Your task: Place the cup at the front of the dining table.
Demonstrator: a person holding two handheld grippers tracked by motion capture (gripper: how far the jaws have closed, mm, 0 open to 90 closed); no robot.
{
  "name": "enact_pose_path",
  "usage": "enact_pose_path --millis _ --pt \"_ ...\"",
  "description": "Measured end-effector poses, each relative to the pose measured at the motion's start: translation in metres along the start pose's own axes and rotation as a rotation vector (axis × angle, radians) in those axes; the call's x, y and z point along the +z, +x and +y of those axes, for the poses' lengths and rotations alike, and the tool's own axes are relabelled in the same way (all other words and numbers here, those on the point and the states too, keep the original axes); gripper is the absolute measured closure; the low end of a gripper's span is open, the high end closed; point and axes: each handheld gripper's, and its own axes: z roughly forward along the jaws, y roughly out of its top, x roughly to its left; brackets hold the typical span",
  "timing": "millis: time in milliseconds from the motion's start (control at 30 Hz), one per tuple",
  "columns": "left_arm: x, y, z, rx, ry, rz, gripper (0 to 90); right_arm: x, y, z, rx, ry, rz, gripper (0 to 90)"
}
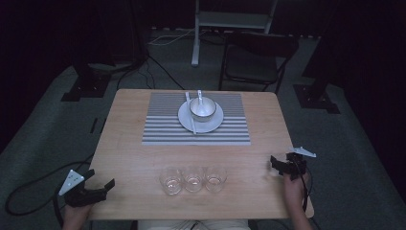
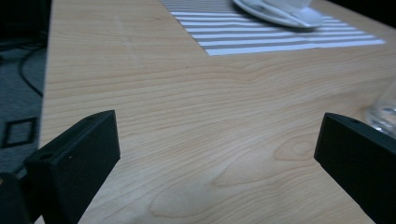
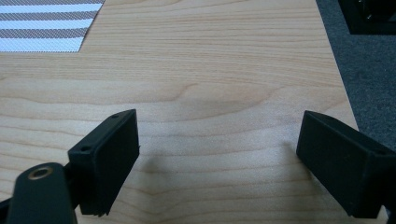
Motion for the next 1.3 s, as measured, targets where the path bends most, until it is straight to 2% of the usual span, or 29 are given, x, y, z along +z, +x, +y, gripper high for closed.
enact_pose_path --millis 67,100,167,233,400,633,667,700,800,867,933,1300 --pt "0.000 0.000 0.000 0.002 0.008 -0.002 0.8 0.000 0.000 0.000 0.000 -0.002 0.000 12.6" --pt "0.001 0.001 0.000 0.005 0.028 -0.031 0.7 0.000 0.000 0.000 0.000 -0.001 0.000 12.7" --pt "0.001 0.001 0.000 0.019 0.029 -0.039 0.7 0.000 0.000 0.000 0.000 0.000 -0.001 12.6" --pt "0.003 0.000 0.000 0.020 0.039 -0.022 0.7 0.000 0.000 0.000 0.000 0.000 -0.001 12.6" --pt "0.005 -0.001 0.000 0.026 0.058 -0.027 0.7 0.000 0.000 0.000 0.002 -0.002 0.002 12.6" --pt "0.006 -0.004 0.002 0.010 0.081 -0.075 0.7 0.000 0.000 0.000 0.002 -0.001 0.001 12.6" --pt "0.007 -0.005 0.003 0.013 0.095 -0.094 0.7 0.000 0.000 0.000 0.002 -0.001 0.001 12.7" --pt "0.007 -0.007 0.004 0.023 0.098 -0.090 0.7 0.000 0.000 0.000 0.003 -0.001 0.000 12.7" --pt "0.009 -0.011 0.007 0.018 0.101 -0.095 0.7 0.000 0.000 0.000 0.005 -0.002 0.001 12.6" --pt "0.011 -0.013 0.008 0.009 0.109 -0.113 0.7 0.000 -0.001 0.000 0.005 -0.002 0.001 12.6" --pt "0.013 -0.016 0.010 0.023 0.117 -0.119 0.7 0.000 -0.001 0.000 0.005 -0.002 0.002 12.6" --pt "0.018 -0.026 0.020 0.040 0.106 -0.158 0.7 0.000 -0.001 0.000 0.010 -0.001 0.001 12.6"
